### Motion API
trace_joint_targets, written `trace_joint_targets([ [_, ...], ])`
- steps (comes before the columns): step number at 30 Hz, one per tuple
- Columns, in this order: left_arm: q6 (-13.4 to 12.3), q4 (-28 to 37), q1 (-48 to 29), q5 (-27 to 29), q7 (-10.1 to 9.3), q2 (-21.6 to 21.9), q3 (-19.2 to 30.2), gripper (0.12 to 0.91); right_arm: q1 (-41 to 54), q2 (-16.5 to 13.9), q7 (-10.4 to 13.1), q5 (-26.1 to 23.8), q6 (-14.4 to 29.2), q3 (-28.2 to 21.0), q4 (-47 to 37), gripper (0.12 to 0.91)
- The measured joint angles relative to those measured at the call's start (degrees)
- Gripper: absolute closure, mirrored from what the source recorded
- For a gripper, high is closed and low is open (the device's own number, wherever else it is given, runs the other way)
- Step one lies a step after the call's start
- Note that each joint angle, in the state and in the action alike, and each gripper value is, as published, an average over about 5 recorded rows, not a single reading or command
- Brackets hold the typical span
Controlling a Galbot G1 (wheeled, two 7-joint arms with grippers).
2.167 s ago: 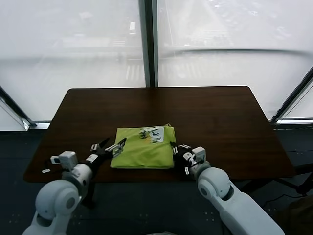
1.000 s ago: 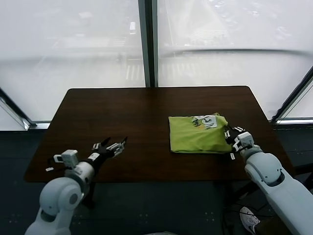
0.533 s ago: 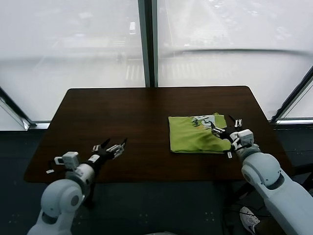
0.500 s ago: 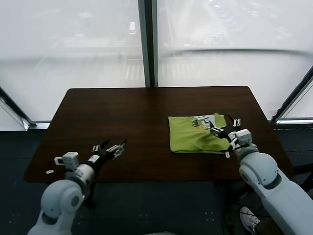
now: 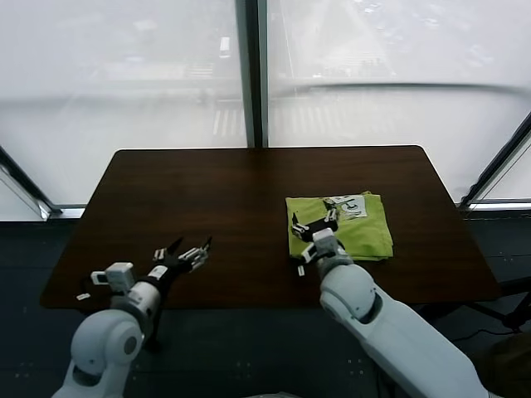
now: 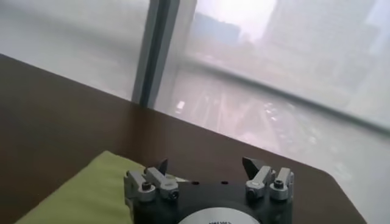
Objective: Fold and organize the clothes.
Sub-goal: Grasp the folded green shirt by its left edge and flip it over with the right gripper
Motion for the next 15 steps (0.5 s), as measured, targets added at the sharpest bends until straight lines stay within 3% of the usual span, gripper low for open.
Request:
trace_joint_targets([
  [4,-0.5,-0.1,0.4,0.5,0.06,-0.4,-0.3,0.123,2.8,2.5,2.1,-0.7,-2.4,-4.9,-1.4,0.118],
  [15,-1.3,-0.7,1.5,1.1,0.18,-1.2,-0.7,0.123,5.7,5.3,1.7,-4.6,-5.9,-9.7,-6.0,0.118],
])
